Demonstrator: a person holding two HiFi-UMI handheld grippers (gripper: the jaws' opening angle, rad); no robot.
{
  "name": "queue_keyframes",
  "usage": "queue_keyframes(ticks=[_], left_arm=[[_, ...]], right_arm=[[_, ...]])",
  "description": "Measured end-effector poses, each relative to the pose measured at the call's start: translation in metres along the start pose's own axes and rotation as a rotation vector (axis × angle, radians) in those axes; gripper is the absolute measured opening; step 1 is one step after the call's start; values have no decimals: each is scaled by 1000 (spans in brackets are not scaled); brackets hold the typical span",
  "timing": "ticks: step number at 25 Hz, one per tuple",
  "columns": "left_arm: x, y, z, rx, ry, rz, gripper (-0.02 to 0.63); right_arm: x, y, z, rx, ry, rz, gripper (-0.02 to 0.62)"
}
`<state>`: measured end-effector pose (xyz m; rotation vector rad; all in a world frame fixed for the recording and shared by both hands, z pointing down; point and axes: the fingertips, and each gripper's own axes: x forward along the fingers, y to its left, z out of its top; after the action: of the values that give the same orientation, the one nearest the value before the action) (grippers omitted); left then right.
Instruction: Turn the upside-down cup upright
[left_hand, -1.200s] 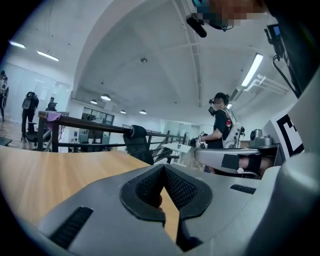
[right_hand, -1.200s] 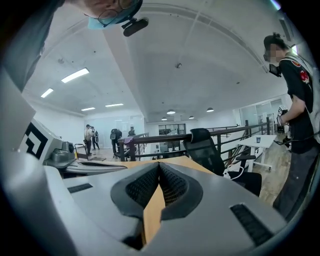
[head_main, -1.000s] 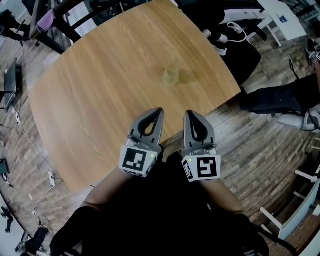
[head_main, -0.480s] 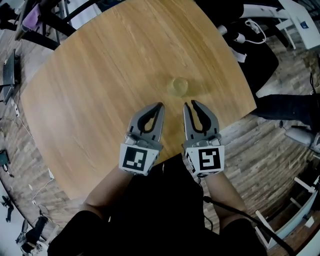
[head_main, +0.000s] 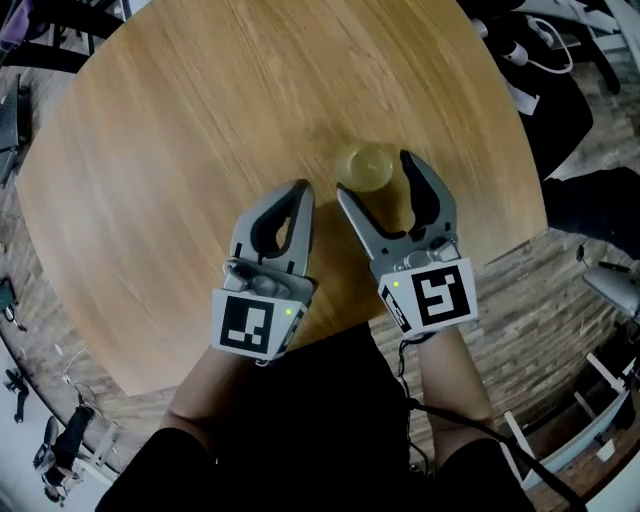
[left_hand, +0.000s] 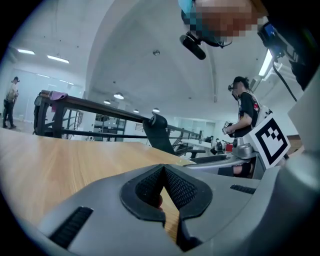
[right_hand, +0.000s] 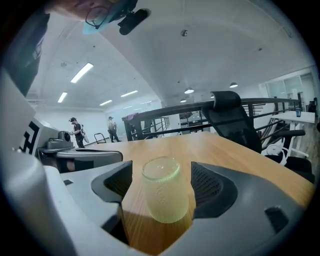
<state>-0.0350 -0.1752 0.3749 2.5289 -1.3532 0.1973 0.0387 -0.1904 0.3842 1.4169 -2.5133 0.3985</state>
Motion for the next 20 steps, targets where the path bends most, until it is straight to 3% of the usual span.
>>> queue_keyframes(ticks=[5, 13, 20], left_arm=[[0, 4, -14, -39, -10, 16, 8], [-7, 9, -35, -67, 5, 39, 8], [-11, 9, -42, -73, 7, 40, 8]], right_arm=[[24, 5, -11, -98, 22, 49, 339], [45, 9, -9, -224, 24, 39, 339], [42, 3, -10, -207, 23, 16, 322]])
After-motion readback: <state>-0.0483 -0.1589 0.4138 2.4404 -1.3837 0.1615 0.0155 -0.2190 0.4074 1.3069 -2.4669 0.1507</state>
